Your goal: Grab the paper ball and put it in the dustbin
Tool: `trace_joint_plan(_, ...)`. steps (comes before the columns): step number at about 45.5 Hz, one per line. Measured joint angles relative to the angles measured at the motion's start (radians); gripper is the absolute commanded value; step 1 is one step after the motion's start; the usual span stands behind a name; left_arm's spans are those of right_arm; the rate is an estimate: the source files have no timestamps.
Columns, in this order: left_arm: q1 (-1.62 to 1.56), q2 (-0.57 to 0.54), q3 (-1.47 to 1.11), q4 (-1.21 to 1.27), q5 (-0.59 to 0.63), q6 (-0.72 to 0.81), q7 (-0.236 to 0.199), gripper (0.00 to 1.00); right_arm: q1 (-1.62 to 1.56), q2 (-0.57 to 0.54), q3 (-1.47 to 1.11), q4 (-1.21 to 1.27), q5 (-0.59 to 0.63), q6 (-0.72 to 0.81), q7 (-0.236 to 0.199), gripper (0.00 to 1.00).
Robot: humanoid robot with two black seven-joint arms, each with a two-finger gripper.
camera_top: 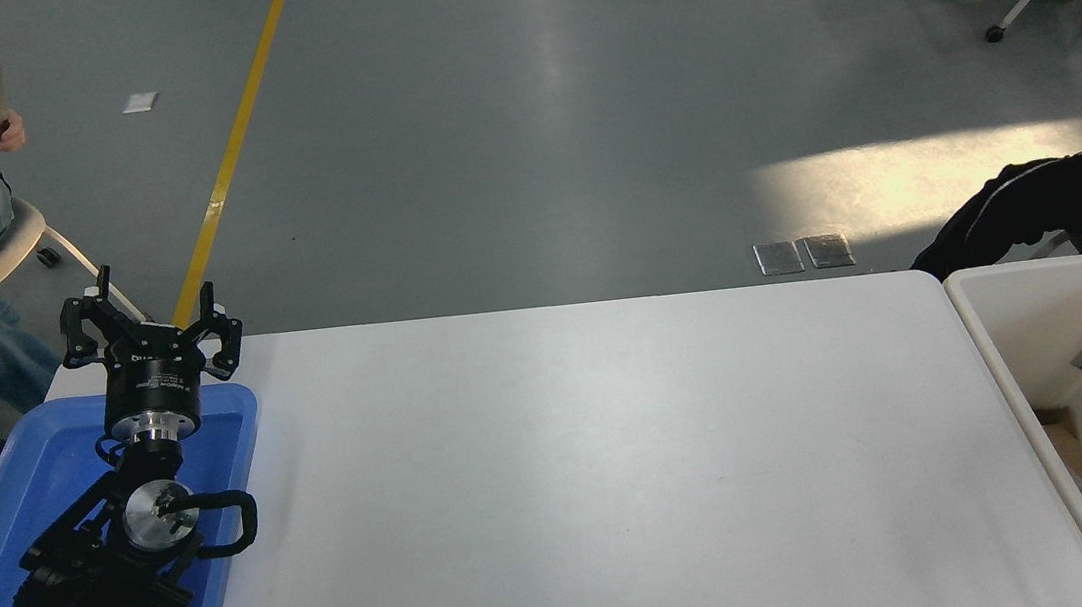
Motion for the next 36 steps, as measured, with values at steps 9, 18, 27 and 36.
trace_joint_plan(9, 0.000, 0.000, 0.000, 0.000, 0.001, 0.000, 0.001, 0.99, 0.158, -0.080, -0.014, 0.222, -0.012, 0.003, 0.001, 1.00)
trace_joint_plan(18, 0.000, 0.000, 0.000, 0.000, 0.002, -0.001, 0.002, 0.99, 0.366, -0.153, -0.113, 0.475, -0.030, 0.004, 0.001, 1.00)
trace_joint_plan(27, 0.001, 0.000, 0.000, 0.000, 0.002, -0.001, 0.001, 0.99, 0.646, -0.196, -0.270, 0.767, -0.041, 0.006, 0.003, 1.00)
trace_joint_plan(36, 0.001, 0.000, 0.000, 0.000, 0.002, -0.001, 0.001, 0.99, 0.915, -0.196, -0.388, 1.051, -0.046, 0.009, 0.002, 1.00)
